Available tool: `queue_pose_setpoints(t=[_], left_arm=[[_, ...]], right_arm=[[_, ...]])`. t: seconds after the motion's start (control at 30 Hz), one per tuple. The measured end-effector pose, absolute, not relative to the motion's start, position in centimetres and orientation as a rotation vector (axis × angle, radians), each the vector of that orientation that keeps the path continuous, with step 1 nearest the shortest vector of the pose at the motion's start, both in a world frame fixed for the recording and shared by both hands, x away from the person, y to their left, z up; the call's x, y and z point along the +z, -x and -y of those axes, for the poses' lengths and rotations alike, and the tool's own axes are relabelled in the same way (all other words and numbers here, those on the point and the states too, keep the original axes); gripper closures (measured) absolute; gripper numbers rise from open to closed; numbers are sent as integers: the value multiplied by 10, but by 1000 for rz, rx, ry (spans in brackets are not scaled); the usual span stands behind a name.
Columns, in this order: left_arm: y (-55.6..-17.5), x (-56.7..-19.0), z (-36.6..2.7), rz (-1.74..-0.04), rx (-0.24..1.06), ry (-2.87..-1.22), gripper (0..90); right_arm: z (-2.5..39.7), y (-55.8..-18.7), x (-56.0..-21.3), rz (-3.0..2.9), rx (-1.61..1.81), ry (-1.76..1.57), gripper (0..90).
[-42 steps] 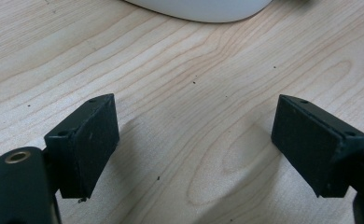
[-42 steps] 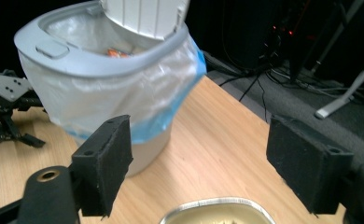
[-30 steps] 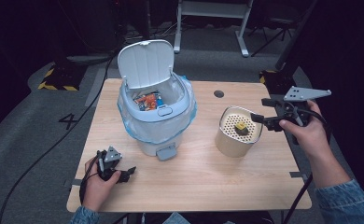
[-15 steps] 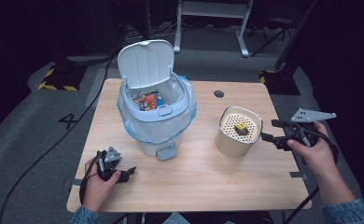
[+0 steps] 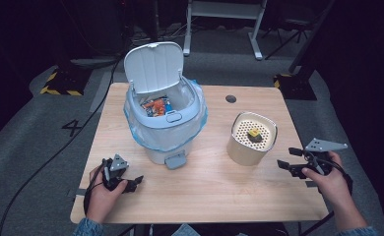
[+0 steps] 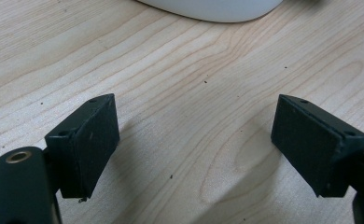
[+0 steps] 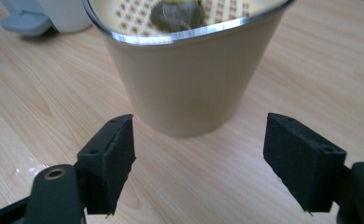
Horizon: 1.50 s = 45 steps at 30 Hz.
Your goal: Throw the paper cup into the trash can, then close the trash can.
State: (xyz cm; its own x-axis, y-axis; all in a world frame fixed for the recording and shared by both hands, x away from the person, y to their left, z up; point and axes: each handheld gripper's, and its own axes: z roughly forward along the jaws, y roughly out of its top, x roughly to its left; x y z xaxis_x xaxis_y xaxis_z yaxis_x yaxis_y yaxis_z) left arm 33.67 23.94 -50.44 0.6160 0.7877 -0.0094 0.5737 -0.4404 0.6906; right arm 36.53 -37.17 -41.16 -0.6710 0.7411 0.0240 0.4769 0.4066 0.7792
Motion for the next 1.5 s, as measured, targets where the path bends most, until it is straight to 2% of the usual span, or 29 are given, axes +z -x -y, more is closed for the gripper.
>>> queue_pose_setpoints(t=[0.37,0.63,0.87,1.23,1.5], left_arm=[[-336,-504,-239,-1070,415,-2170,154],[-334,-504,-243,-1104,412,-2139,185],[-331,-495,-251,-1114,400,-2067,212],[-322,-437,-254,-1012,435,-1977,209],[-324,-401,-259,-936,458,-1981,210]], right_arm=[[380,-352,-470,-2333,1102,-1157,248],[379,-350,-499,-2335,1075,-1185,225],[374,-349,-504,-2323,1027,-1126,203],[375,-350,-504,-2325,1028,-1124,201],[374,-349,-504,-2323,1026,-1126,200]])
